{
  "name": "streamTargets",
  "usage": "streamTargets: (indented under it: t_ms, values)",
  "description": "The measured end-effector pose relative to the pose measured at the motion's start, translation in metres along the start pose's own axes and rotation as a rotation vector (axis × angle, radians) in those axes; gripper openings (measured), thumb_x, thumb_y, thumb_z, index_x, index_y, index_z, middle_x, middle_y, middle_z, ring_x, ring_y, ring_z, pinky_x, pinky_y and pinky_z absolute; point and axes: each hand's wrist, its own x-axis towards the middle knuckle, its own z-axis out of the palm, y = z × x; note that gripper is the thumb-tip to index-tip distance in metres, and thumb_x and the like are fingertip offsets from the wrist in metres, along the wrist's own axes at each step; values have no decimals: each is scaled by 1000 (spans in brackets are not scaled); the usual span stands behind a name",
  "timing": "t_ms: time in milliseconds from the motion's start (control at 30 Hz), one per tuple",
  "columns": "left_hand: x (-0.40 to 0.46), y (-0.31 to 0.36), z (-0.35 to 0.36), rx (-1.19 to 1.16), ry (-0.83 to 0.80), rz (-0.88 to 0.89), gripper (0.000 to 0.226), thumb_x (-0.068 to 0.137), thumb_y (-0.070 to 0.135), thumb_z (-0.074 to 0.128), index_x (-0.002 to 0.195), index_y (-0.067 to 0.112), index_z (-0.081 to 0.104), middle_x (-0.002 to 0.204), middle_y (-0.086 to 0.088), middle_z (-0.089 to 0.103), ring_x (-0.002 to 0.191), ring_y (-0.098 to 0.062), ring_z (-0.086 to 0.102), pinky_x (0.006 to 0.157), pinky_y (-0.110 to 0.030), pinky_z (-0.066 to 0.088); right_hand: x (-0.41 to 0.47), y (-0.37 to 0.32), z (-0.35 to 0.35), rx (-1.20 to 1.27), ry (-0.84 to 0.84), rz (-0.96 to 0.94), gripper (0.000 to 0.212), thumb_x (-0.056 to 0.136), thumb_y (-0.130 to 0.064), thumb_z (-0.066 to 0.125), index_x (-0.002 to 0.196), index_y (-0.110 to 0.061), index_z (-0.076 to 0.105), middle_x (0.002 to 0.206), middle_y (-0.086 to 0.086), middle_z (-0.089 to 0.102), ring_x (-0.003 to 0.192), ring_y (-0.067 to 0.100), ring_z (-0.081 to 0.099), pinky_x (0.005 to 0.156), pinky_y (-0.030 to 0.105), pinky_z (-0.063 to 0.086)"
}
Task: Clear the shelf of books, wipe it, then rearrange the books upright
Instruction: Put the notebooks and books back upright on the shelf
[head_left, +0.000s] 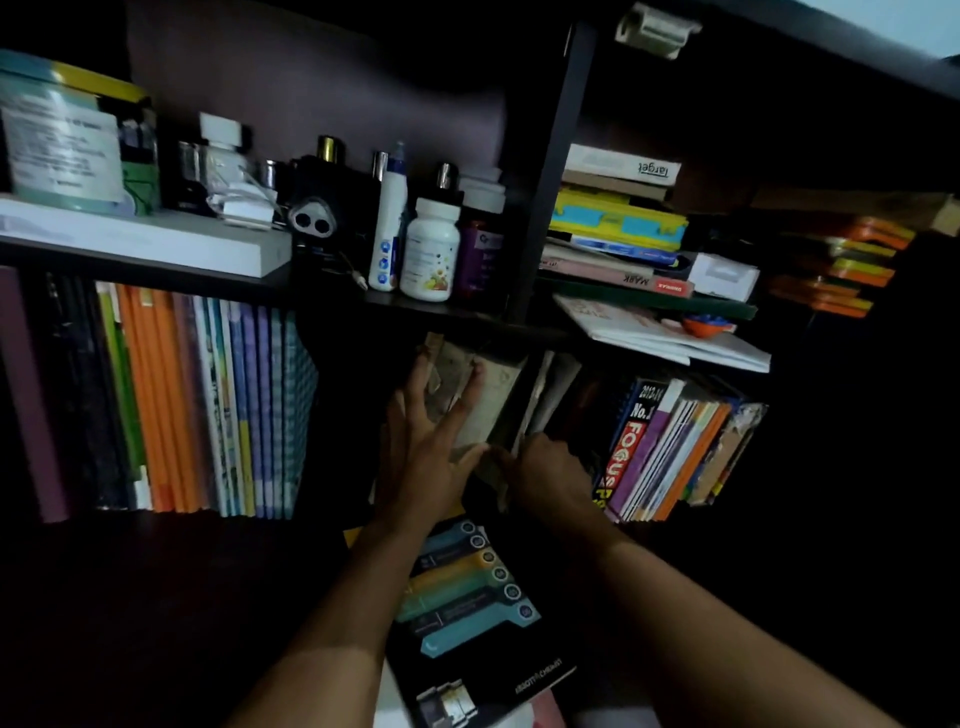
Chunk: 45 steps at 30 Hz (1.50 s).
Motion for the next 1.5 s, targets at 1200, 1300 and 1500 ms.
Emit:
streamTargets:
  t_ms: [1200,1300,1500]
  values:
    - [3,5,-7,77,-52,-68,99,80,48,79,155,54,15,165,-5,0,137,-40,29,96,-60,50,-80,46,-19,220,-570,-69,7,90,-29,75,93,-23,74,82,-5,72,62,3,64,56,19,52]
    - [5,-1,-7,90,-20,-77,98,78,48,80,154,52,20,163,-7,6,134,-43,29,98,-60,49,-92,59,-37,444,-402,-62,8,93,-20,71,102,-19,72,94,-1,78,85,14,74,84,38,60]
    - [7,-4,-3,111,-11,-72,99,75,44,84,153,52,24,162,-9,9,129,-45,34,95,-60,50,-118,55,-61,741,149,-94,13,100,-24,57,112,-26,58,98,-6,72,86,-1,70,70,20,59]
